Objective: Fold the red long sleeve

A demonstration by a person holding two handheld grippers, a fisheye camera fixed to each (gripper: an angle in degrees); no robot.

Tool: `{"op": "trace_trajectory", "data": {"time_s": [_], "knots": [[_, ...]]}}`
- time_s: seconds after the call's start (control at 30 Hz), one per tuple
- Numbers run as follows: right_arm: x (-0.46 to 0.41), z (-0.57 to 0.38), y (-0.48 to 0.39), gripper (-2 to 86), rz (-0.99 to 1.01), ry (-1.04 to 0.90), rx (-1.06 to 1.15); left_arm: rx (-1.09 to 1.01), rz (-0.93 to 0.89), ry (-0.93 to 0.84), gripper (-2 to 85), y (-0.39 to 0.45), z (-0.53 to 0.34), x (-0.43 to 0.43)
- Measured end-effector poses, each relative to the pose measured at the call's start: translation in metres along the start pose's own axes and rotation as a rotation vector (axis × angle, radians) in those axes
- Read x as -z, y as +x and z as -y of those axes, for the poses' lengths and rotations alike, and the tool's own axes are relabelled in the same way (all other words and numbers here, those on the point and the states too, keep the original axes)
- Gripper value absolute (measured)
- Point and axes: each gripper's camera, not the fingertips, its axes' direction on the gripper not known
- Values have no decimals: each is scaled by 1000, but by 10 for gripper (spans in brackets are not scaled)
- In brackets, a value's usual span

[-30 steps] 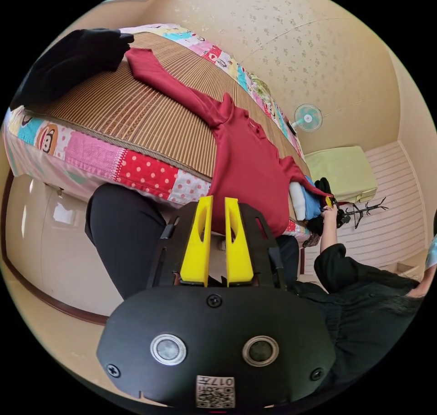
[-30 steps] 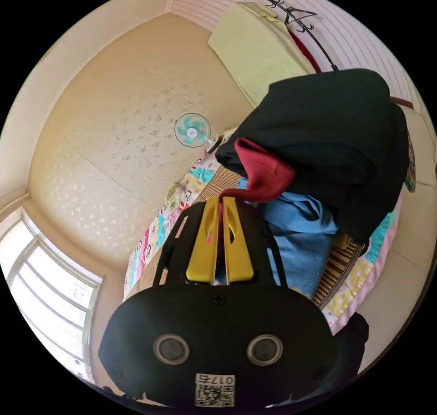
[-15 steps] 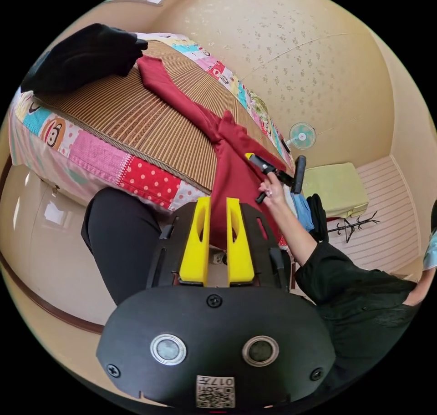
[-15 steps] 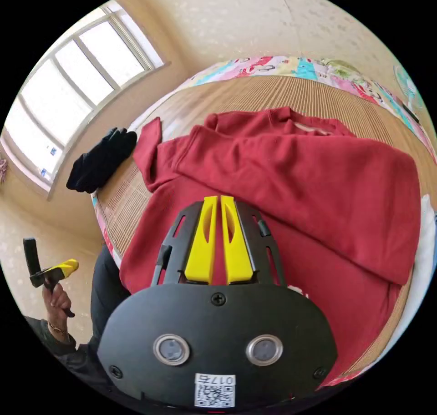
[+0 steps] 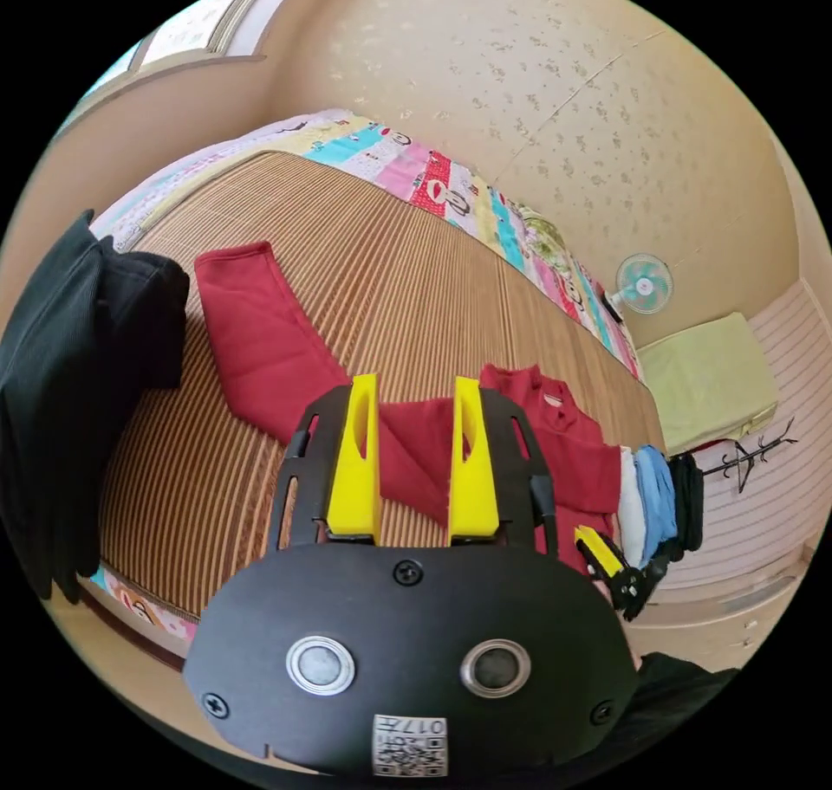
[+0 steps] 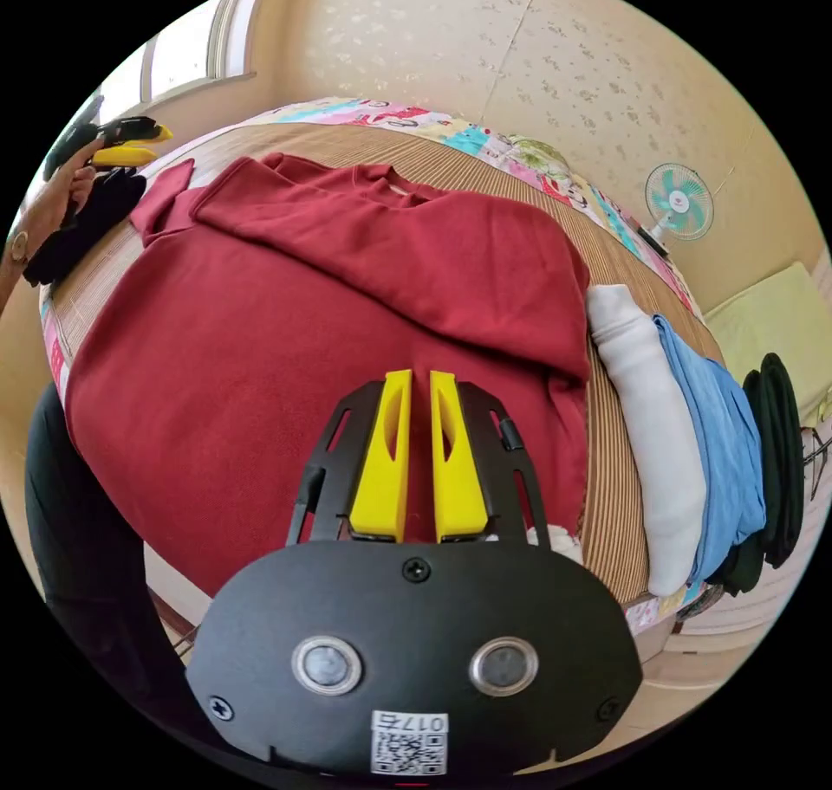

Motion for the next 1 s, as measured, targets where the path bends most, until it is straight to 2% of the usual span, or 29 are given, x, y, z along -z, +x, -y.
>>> {"op": "trace_trajectory", "data": {"time_s": [0.13, 0.17, 0.2, 0.3, 0.37, 0.43, 0.5, 0.57, 0.63, 0.67, 0.73, 0.77, 0.8, 0.83, 0.87, 0.93, 1.0], "knots": [[-6, -1, 2, 23, 40, -7, -7, 152, 224, -167, 120, -40, 32, -78], [-7, -2, 11, 22, 92, -4, -31, 149, 260, -154, 112, -42, 26, -83], [-9, -3, 21, 21, 152, -2, -61, 115, 309, -47, 92, -38, 9, -79], [-15, -7, 42, 18, 270, 5, -128, 159, 288, 34, 59, -37, -24, -72], [-17, -9, 49, 17, 310, 10, -141, 231, 174, 117, 49, -50, -48, -48], [-20, -10, 54, 16, 339, 15, -155, 317, -67, 463, 45, -69, -100, 12], [-22, -10, 56, 16, 345, 18, -161, 299, -248, 494, 46, -64, -110, 32], [-22, -9, 53, 16, 321, 19, -149, 156, -410, 552, 46, -27, -114, 51], [-21, -8, 49, 17, 293, 19, -133, -130, -589, 553, 46, 56, -115, 66], [-21, -7, 47, 18, 277, 19, -124, -209, -627, 544, 46, 82, -117, 67], [-21, -5, 46, 19, 266, 20, -118, -548, -766, 414, 47, 194, -134, 54], [-21, -4, 48, 19, 269, 20, -119, -624, -788, 360, 47, 222, -141, 46], [-22, -4, 51, 19, 280, 20, -125, -777, -803, 231, 49, 275, -160, 22], [-22, -3, 52, 19, 287, 20, -129, -908, -763, 59, 53, 323, -184, -13], [-23, -2, 56, 19, 304, 20, -139, -950, -720, -34, 56, 342, -196, -35], [-24, -1, 63, 18, 334, 22, -156, -1001, -464, -332, 65, 381, -249, -121], [-25, 0, 73, 17, 384, 23, -183, -966, -313, -371, 67, 374, -279, -150]]}}
